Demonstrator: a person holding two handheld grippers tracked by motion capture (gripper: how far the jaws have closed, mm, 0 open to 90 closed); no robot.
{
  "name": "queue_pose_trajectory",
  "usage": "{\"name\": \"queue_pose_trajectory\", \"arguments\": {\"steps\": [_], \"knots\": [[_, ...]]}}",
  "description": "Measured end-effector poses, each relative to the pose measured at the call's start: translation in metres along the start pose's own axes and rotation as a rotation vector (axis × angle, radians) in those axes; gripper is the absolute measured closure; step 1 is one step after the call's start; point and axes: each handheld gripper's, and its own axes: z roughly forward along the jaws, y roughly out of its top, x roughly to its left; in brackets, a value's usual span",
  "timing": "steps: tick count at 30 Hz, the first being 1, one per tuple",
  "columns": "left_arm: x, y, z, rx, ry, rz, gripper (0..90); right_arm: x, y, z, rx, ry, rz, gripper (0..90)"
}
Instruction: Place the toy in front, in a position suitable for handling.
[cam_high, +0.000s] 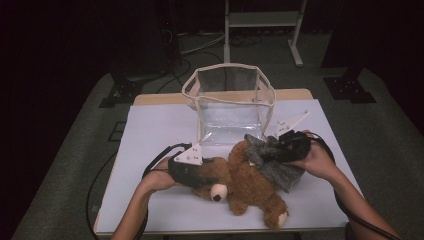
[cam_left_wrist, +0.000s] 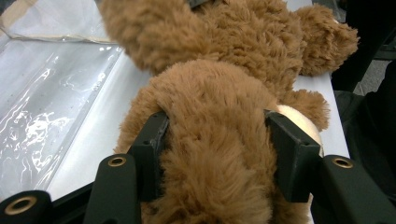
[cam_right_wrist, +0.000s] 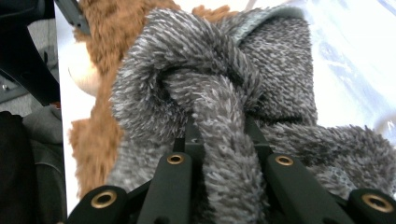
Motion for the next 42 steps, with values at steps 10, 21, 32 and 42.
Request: {"name": "queue_pose_trajectory", "arguments": {"steps": [10,21,32,42], "knots": [[-0.002,-0.002,0.000,-0.006,-0.003,0.002,44.9,0.006,0.021,0.029,0.042,0.048,-0.038,77.0],[-0.002,-0.003,-0.001,-0.018,-0.006,-0.003,44.3,-0.001,-0.056,-0.020,0.004,0.008,0.097,77.1],[-0.004,-0.003,0.000,-0.018,-0.006,-0.002,44.3,0.001,-0.031,-0.060,-0.070,-0.023,0.060,77.0],[-0.005,-0.003,0.000,-0.015,0.000,0.011,44.2,0.016,0.055,-0.018,-0.015,0.052,-0.105,77.0]]}}
